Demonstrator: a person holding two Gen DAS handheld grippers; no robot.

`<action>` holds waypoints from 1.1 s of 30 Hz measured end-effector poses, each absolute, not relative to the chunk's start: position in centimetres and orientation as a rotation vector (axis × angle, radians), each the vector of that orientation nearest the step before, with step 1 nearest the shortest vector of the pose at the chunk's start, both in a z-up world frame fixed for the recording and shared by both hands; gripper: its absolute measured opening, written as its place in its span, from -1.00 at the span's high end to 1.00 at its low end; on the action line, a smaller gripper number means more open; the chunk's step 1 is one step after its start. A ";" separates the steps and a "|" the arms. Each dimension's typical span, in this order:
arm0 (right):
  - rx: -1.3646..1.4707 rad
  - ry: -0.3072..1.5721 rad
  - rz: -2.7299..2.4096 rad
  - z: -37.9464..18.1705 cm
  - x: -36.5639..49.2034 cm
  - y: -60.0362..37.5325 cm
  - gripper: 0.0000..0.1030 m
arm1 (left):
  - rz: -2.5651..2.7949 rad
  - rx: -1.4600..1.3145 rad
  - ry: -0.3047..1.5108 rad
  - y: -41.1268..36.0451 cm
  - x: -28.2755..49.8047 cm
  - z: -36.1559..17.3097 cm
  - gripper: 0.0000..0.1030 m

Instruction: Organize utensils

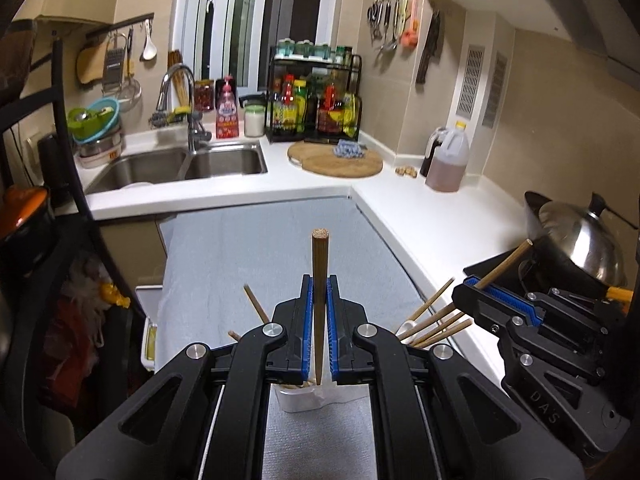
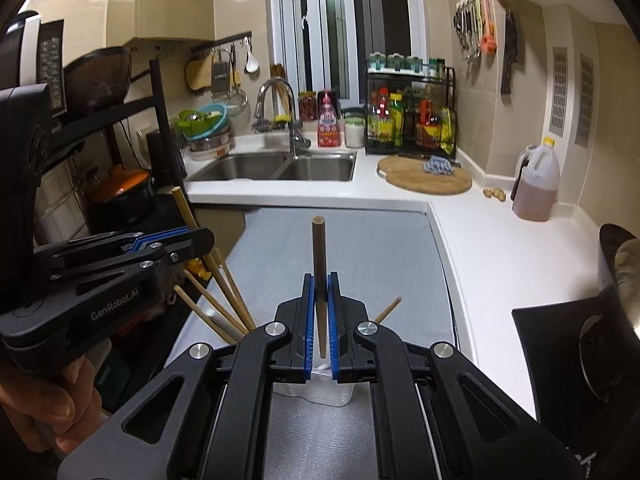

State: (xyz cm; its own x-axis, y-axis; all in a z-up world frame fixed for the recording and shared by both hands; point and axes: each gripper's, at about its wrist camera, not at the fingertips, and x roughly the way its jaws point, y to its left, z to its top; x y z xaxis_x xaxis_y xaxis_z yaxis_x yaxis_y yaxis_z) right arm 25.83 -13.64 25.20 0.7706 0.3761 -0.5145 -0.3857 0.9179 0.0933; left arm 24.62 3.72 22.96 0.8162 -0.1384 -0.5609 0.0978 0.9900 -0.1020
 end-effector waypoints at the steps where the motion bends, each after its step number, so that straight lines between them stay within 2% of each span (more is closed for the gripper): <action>1: -0.019 0.564 0.412 24.6 26.1 -13.6 0.88 | -0.123 -0.063 0.610 3.7 24.7 22.5 0.87; 4: -0.022 0.585 0.404 23.5 26.5 -13.4 0.87 | -0.116 -0.040 0.620 3.5 24.6 21.7 0.87; 6: -0.025 0.582 0.403 23.3 26.3 -13.4 0.79 | -0.106 -0.034 0.610 3.5 24.2 21.8 0.84; 8: -0.033 0.567 0.389 23.6 25.8 -13.5 0.43 | -0.101 -0.033 0.598 3.5 23.7 22.3 0.65; 10: -0.037 0.547 0.379 24.0 25.1 -13.8 0.38 | -0.095 -0.034 0.581 3.6 23.0 22.8 0.46; 13: -0.047 0.524 0.365 24.8 23.9 -14.2 0.01 | -0.092 -0.038 0.560 3.5 21.7 23.5 0.39; 16: -0.053 0.487 0.347 25.7 22.1 -14.8 -0.09 | -0.085 -0.050 0.533 3.5 19.8 24.2 0.11; 20: -0.044 0.437 0.326 26.3 18.7 -16.3 -0.50 | -0.064 -0.077 0.495 3.7 16.6 24.4 -0.30; 21: -0.041 0.428 0.322 26.2 17.8 -16.7 -0.57 | -0.060 -0.083 0.486 3.9 15.9 24.3 -0.34; 23: -0.035 0.413 0.302 25.7 16.1 -17.4 -0.83 | -0.045 -0.097 0.460 4.1 14.1 23.9 -0.58; 25: -0.026 0.406 0.280 25.0 14.6 -18.2 -0.89 | -0.009 -0.114 0.436 4.3 12.1 22.9 -0.73; 28: 0.011 0.405 0.231 23.6 12.9 -19.6 -0.90 | 0.028 -0.125 0.428 4.2 10.0 20.9 -0.85; 33: 0.057 0.447 0.162 20.1 12.5 -21.3 -0.90 | 0.037 -0.097 0.444 3.3 8.3 17.1 -0.85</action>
